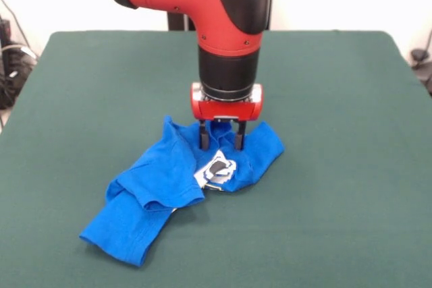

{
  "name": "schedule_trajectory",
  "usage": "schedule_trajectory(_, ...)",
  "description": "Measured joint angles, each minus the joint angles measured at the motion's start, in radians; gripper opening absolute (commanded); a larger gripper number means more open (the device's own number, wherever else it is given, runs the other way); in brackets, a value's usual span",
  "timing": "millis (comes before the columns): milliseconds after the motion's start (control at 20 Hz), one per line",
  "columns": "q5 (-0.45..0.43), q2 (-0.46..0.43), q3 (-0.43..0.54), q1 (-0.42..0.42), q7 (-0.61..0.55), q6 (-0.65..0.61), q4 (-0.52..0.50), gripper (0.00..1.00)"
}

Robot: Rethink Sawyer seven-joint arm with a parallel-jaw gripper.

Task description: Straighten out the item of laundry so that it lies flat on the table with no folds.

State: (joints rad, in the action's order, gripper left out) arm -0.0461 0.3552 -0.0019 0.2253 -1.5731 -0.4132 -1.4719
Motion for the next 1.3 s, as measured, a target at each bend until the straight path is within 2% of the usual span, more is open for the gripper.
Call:
schedule_trajectory(900, 0.000, -0.001, 0.000, 0.001, 0.000, 0.004, 0.001, 1.00)
schedule_trajectory(950, 0.000, -0.001, 0.000, 0.002, 0.000, 0.008, 0.001, 0.00)
schedule_trajectory(1300, 0.000, -0.002, 0.000, 0.011, 0.000, 0.024, 0.001, 0.00)
